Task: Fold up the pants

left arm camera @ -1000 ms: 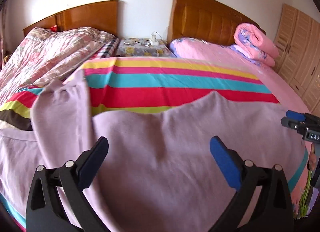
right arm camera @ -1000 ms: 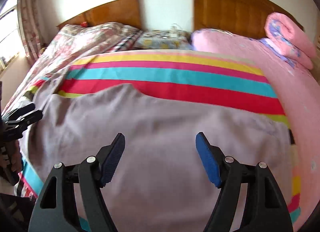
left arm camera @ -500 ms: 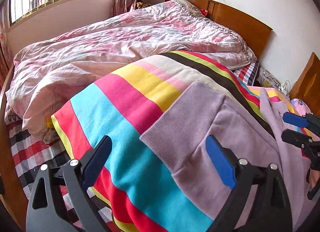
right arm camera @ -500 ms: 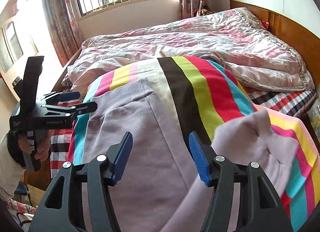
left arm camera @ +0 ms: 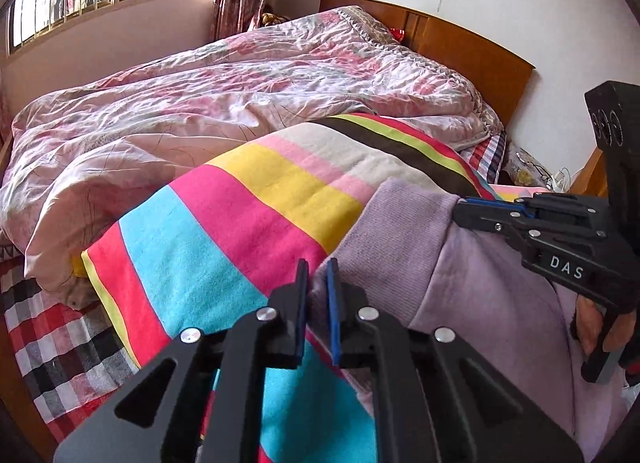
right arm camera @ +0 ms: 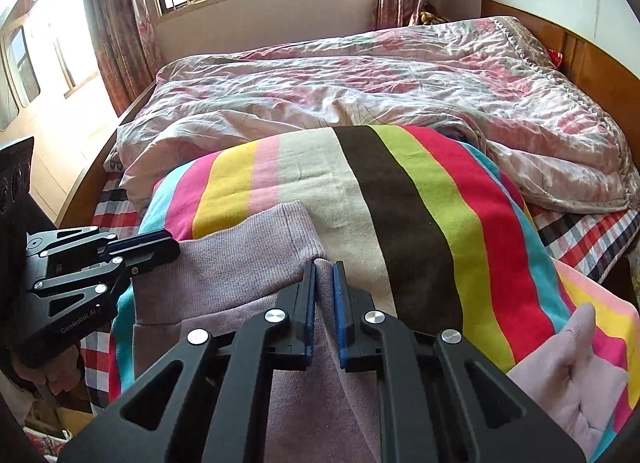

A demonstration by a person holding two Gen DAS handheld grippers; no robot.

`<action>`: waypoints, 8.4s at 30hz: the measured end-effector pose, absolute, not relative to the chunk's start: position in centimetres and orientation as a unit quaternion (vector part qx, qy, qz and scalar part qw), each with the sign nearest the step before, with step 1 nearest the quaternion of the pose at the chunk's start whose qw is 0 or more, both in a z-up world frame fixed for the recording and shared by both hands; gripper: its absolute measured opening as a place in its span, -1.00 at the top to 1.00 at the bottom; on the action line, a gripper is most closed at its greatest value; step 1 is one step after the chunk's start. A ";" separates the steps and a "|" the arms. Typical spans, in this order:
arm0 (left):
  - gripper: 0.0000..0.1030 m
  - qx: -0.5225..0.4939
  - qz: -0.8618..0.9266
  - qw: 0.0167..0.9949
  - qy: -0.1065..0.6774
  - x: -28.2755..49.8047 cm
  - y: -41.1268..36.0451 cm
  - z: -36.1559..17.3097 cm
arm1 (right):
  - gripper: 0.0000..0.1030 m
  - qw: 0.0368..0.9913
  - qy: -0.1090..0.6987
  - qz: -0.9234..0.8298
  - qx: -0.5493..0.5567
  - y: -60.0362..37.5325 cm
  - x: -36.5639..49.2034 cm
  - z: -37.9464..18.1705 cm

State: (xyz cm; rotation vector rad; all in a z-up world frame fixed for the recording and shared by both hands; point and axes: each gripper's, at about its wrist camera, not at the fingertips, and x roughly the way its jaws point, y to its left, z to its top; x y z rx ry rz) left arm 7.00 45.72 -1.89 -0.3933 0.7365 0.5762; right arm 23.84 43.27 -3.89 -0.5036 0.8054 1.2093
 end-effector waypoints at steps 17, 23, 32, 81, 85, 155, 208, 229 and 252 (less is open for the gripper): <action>-0.58 -0.135 0.177 0.915 0.336 8.8 37.0 1.6 | -0.19 0.805 0.434 0.397 -0.078 21.5 32.8 0.0; -0.62 -0.119 0.151 0.883 0.428 13.3 35.1 -4.3 | -0.07 0.779 0.519 0.351 0.034 14.9 36.6 -5.9; -0.62 -0.169 0.208 0.900 0.345 6.1 39.2 1.3 | 0.85 0.794 0.456 0.402 0.001 20.2 32.4 -3.2; -0.11 -0.322 0.088 0.874 0.353 7.4 42.4 -2.6 | 0.41 0.742 0.388 0.498 -0.224 14.6 7.5 -5.8; -0.11 -0.304 0.105 0.879 0.353 7.0 41.9 -2.2 | 0.49 0.731 0.383 0.511 -0.240 14.7 6.0 -6.0; -0.97 0.070 0.030 0.905 0.419 12.8 9.6 -1.1 | -0.30 0.884 0.404 0.231 -0.023 -13.8 9.0 -4.6; -0.97 0.106 -0.201 0.868 0.442 24.2 -17.6 -6.5 | -0.63 0.887 0.461 -0.006 0.013 -31.3 16.9 -6.4; -0.97 0.079 -0.121 0.914 0.380 19.4 -2.4 -1.2 | -0.71 0.900 0.432 -0.051 0.020 -27.2 15.6 -3.8; -0.97 -0.053 0.198 0.874 0.440 18.8 23.4 -4.8 | -0.71 0.804 0.456 0.353 -0.143 11.3 20.9 -7.1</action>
